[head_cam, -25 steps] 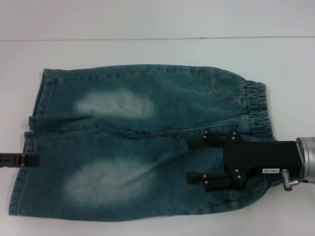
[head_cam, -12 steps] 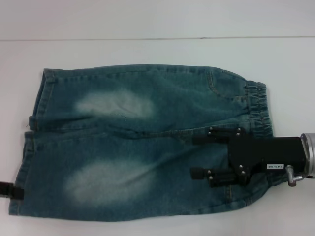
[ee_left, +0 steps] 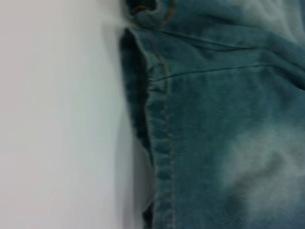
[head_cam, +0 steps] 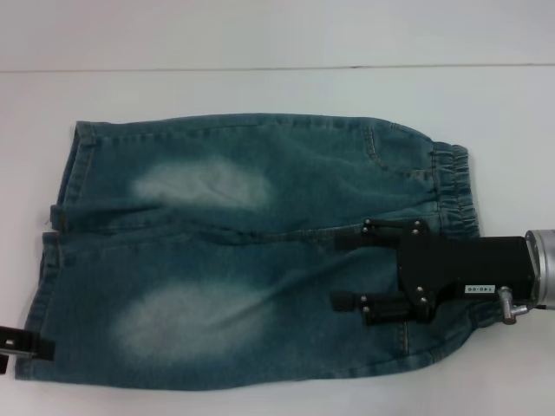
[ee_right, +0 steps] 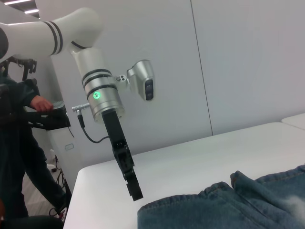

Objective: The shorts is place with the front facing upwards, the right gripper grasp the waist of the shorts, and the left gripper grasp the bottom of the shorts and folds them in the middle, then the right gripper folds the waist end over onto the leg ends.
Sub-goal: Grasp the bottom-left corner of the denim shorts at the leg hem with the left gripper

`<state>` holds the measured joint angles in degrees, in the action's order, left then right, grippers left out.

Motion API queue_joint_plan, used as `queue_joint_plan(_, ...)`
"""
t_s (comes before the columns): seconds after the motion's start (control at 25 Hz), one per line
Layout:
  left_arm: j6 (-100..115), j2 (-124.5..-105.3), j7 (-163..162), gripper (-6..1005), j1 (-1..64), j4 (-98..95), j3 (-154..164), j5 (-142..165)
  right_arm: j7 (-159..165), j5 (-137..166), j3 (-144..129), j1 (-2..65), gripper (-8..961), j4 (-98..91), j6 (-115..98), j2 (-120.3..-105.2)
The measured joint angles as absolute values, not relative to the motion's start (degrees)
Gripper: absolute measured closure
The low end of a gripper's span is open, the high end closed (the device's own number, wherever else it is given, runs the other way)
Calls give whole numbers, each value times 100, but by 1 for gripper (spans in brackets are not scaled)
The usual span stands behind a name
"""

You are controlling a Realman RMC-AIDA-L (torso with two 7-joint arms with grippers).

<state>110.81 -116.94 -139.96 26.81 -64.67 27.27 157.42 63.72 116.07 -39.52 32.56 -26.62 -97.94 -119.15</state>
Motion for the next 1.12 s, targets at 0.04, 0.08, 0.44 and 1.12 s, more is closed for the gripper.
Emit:
queue_joint_plan(0.04,11042,-11691,-13998,67,2686,-6442,2729,15773,6371,11607,-3951,3256,100,-2662,-9791,-11917)
queue_joint_plan(0.08,10995,-11686,-13999,67,2692,-6407,2731,15796,6367,11608,-3953,3257,100,-2663,-9785,-11919)
queue_joint_plan(0.44,10693,-11674,-13992,66,2703,-6176,2797,15905,6325,11611,-3985,3263,100,-2656,-9778,-11936)
queue_joint_plan(1.12,10574,-11751,-13966,67,2789,-6055,2999,15862,6311,11611,-3998,3259,100,-2631,-9823,-11935)
